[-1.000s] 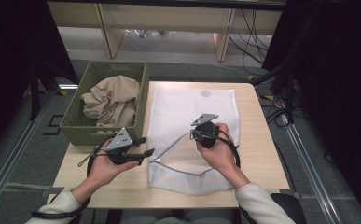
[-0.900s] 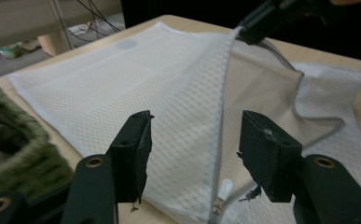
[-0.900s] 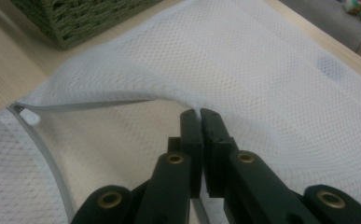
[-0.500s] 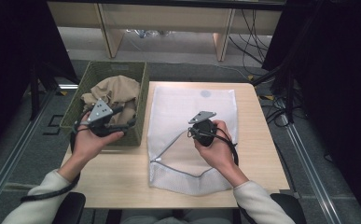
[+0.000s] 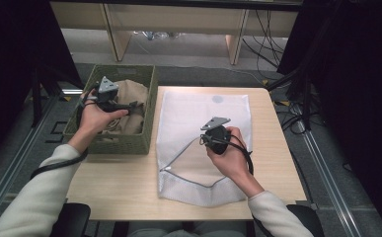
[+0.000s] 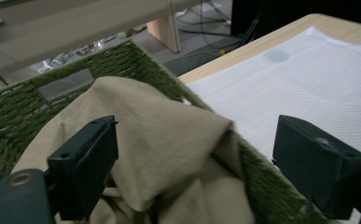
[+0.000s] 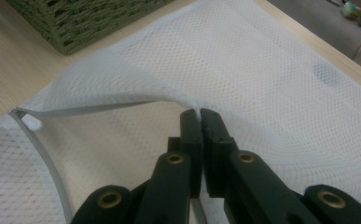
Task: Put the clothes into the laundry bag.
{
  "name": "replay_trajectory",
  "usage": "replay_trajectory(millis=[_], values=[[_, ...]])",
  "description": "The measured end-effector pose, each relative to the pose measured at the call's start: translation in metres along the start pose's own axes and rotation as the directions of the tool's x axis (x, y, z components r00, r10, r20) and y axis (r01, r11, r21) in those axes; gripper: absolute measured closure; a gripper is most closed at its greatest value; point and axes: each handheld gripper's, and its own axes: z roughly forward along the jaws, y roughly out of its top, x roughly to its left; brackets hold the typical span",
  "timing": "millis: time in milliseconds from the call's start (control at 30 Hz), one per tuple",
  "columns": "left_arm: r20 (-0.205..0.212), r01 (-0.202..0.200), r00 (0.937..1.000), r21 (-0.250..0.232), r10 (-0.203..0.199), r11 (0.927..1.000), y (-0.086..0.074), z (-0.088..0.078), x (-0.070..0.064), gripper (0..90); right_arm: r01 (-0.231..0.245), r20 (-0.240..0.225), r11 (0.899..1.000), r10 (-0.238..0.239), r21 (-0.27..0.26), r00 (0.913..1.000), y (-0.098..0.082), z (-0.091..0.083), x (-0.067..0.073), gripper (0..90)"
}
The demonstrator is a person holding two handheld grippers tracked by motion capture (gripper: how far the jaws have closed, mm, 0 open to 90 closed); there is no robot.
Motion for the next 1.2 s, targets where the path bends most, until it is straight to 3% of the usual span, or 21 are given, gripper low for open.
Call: replay_trajectory(millis=[133,167,233,267,300,333,433,500,533,667,767,867,900,933,967,1000,1067,1100,1133,1167,1200], values=[[-0.016,-0.009,0.9998,0.075,0.01,0.9971,0.0,0.013,0.013,11.6,-0.002,0.001,1.0,0.002,-0.003,1.0,-0.001,0.0,-0.001,89.5],[-0.015,0.008,0.9999,0.079,-0.006,0.9969,-0.001,0.017,0.014,11.6,-0.002,0.001,1.0,0.002,-0.003,1.0,-0.001,0.0,-0.001,89.5],[-0.001,0.006,1.0,0.118,-0.006,0.993,-0.003,0.023,0.016,10.5,-0.003,0.002,1.0,0.003,-0.002,1.0,-0.001,0.001,-0.001,89.5],[0.002,0.023,0.9997,0.114,-0.024,0.9932,-0.005,0.027,0.016,9.7,-0.008,0.0,1.0,0.008,0.002,1.0,-0.002,0.002,-0.001,89.5],[0.011,0.02,0.9997,0.126,-0.021,0.9918,-0.006,0.031,0.016,9.1,0.014,-0.006,1.0,-0.014,0.001,0.9999,-0.002,0.003,-0.003,89.5],[0.027,-0.018,0.9995,0.17,0.014,0.9852,-0.007,0.033,0.018,8.9,0.011,-0.004,1.0,-0.011,0.001,0.9999,-0.002,0.003,-0.003,89.5],[0.032,0.0,0.9995,0.211,-0.007,0.9774,-0.012,0.045,0.018,6.1,0.011,-0.002,1.0,-0.011,0.001,0.9999,-0.002,0.003,-0.003,89.5],[0.013,0.003,0.9999,0.23,-0.006,0.9733,-0.016,0.052,0.019,6.0,0.012,-0.002,1.0,-0.012,0.0,0.9999,-0.002,0.003,-0.003,89.5],[0.009,-0.002,1.0,0.241,0.0,0.9704,-0.017,0.055,0.019,6.0,-0.007,-0.002,1.0,0.008,0.003,1.0,-0.002,0.002,-0.002,89.5],[-0.01,-0.022,0.9996,0.29,0.026,0.9568,-0.02,0.064,0.02,5.8,0.011,-0.004,1.0,-0.011,0.002,0.9999,-0.002,0.003,-0.003,89.5],[-0.006,-0.007,0.9999,0.312,0.009,0.95,-0.022,0.071,0.021,6.6,-0.001,-0.007,1.0,0.001,0.008,1.0,-0.003,0.003,-0.002,89.5],[-0.023,0.011,0.9997,0.316,-0.004,0.9487,-0.023,0.077,0.021,7.8,-0.017,-0.008,1.0,0.017,0.009,0.9998,-0.003,0.003,-0.002,89.5],[-0.018,0.001,0.9998,0.351,0.005,0.9362,-0.022,0.077,0.021,8.9,-0.025,-0.009,1.0,0.025,0.01,0.9997,-0.003,0.003,-0.001,89.5],[-0.019,0.009,0.9998,0.343,-0.002,0.9395,-0.023,0.079,0.021,11.1,-0.024,-0.009,1.0,0.024,0.01,0.9997,-0.003,0.003,-0.002,89.5],[-0.024,0.01,0.9997,0.349,-0.002,0.9371,-0.024,0.08,0.021,13.7,0.018,-0.008,1.0,-0.018,0.0,0.9998,-0.003,0.004,-0.004,89.5],[-0.03,0.016,0.9995,0.355,-0.006,0.9347,-0.024,0.081,0.021,16.8,-0.026,-0.01,1.0,0.026,0.009,0.9996,-0.004,0.003,-0.001,89.5],[-0.023,0.042,0.9991,0.361,-0.036,0.9317,-0.027,0.083,0.021,32.4,-0.024,-0.013,1.0,0.025,0.01,0.9996,-0.004,0.003,-0.002,89.5],[-0.018,0.044,0.999,0.39,-0.04,0.9198,-0.027,0.084,0.022,38.1,-0.025,-0.012,1.0,0.025,0.01,0.9996,-0.004,0.003,-0.002,89.5],[-0.003,0.03,0.9995,0.401,-0.032,0.9154,-0.028,0.085,0.022,46.1,-0.026,-0.012,1.0,0.026,0.01,0.9996,-0.004,0.003,-0.002,89.5],[-0.009,0.047,0.9988,0.399,-0.048,0.9158,-0.031,0.087,0.022,52.1,-0.029,-0.013,1.0,0.029,0.011,0.9995,-0.004,0.003,-0.002,89.5],[-0.017,0.054,0.9985,0.427,-0.052,0.9028,-0.03,0.086,0.024,56.7,-0.03,-0.014,0.999,0.03,0.012,0.9995,-0.004,0.003,-0.003,89.5]])
